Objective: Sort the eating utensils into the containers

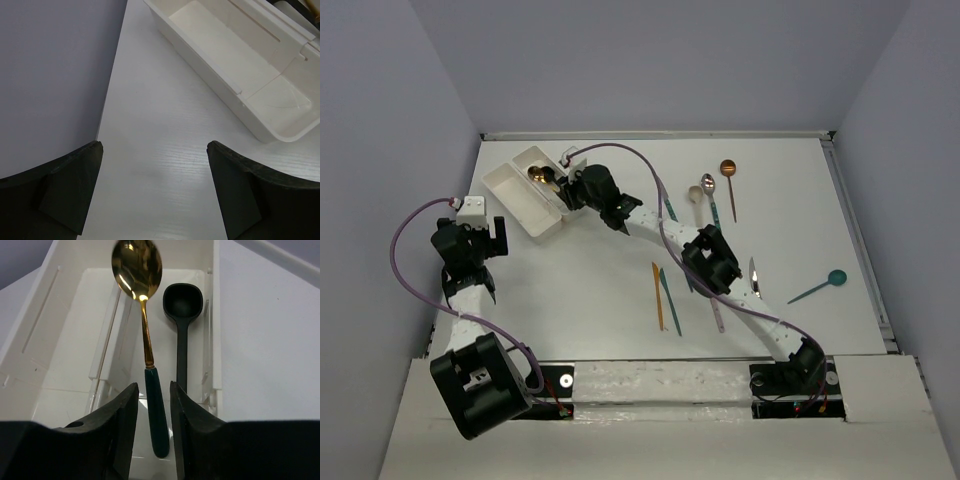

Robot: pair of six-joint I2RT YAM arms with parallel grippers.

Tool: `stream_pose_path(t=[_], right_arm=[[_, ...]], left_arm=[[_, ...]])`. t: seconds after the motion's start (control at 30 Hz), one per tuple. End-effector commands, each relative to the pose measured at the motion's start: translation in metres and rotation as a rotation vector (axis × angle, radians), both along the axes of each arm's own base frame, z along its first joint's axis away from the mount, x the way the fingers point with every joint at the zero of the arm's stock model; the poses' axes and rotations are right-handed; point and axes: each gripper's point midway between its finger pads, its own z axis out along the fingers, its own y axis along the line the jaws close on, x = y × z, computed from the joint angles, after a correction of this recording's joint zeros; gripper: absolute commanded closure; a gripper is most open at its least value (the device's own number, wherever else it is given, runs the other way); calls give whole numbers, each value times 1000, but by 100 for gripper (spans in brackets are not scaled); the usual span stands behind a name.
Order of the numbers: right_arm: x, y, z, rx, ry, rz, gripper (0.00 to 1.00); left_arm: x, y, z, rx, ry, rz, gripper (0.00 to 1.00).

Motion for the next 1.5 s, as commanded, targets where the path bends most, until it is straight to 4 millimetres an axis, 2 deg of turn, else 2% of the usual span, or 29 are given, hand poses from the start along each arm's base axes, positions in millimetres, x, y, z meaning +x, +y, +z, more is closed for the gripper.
stream_pose_path(t=[0.0, 0.13, 0.17, 0.2, 0.27, 0.33, 0.37, 0.4, 0.47, 0.5, 0.53, 0.57, 0.6, 0.63, 0.67, 0.7, 0.73, 0.77, 0.8, 0.93, 0.97, 1.0, 1.03, 1.07, 1.1, 1.2, 1.3, 1.33, 1.47], right_arm=[[-1, 4, 36, 65, -37, -27, 57], [-1, -2, 48, 52, -59, -37, 54], [-1, -6, 66, 63, -77, -51, 53], [0, -13, 67, 21, -99, -63, 52], [-7, -27, 113, 30, -126, -81, 52], [-16, -44, 141, 19, -130, -107, 52], [-15, -60, 153, 9, -126, -133, 52], [-27, -86, 167, -20, -95, -151, 52], [-17, -138, 172, -31, -25, -226, 52], [-21, -166, 140, -86, 86, -247, 52], [-23, -194, 157, -58, 116, -267, 52], [-8, -236, 147, -34, 201, -316, 52], [-11, -267, 116, -84, 296, -368, 52], [-10, -292, 112, -85, 328, -414, 53], [-8, -333, 90, -106, 399, -495, 53], [-2, -350, 88, -104, 410, -527, 53], [-5, -369, 70, -124, 452, -560, 53], [1, -399, 66, -109, 472, -624, 53], [0, -415, 55, -112, 499, -657, 53], [15, -468, 35, -115, 544, -780, 53], [22, -469, 39, -128, 526, -779, 53], [25, -477, 20, -166, 562, -796, 53], [28, -479, 14, -192, 567, -799, 53], [35, -478, 18, -210, 560, -784, 53], [37, -475, -1, -233, 594, -763, 53], [44, -472, -24, -268, 639, -744, 52], [47, -483, -39, -324, 664, -796, 52], [46, -485, -53, -347, 690, -802, 52], [41, -492, -69, -389, 728, -842, 52]], left_arm=[[3, 3, 17, 38, -59, 1, 1], [3, 3, 15, 33, -52, 0, 1], [3, 3, 14, 33, -51, 0, 1], [3, 3, 14, 33, -51, -2, 1], [3, 3, 15, 34, -54, 0, 1], [3, 3, 15, 33, -54, -3, 1], [3, 2, 16, 33, -56, -5, 1], [2, 2, 15, 34, -54, -7, 1], [3, 1, 17, 35, -59, -10, 1], [3, 1, 16, 33, -58, -14, 1], [3, 0, 17, 33, -60, -18, 1], [3, -1, 17, 30, -60, -24, 1], [3, -1, 18, 30, -61, -26, 1], [3, -2, 18, 29, -62, -29, 1], [3, -3, 17, 28, -61, -31, 1], [3, -3, 18, 29, -64, -33, 1], [3, -4, 19, 29, -65, -34, 1], [3, -3, 20, 32, -69, -32, 1], [2, -4, 20, 33, -69, -33, 1], [1, -4, 22, 41, -76, -34, 1], [1, -4, 22, 39, -77, -34, 1], [1, -5, 22, 39, -77, -35, 1], [1, -4, 22, 39, -75, -32, 1], [1, -4, 21, 37, -73, -34, 1], [1, -3, 20, 38, -71, -31, 1], [1, -3, 20, 40, -69, -29, 1], [1, -2, 20, 40, -68, -28, 1], [1, -2, 20, 40, -68, -28, 1], [2, -3, 19, 38, -68, -30, 1]])
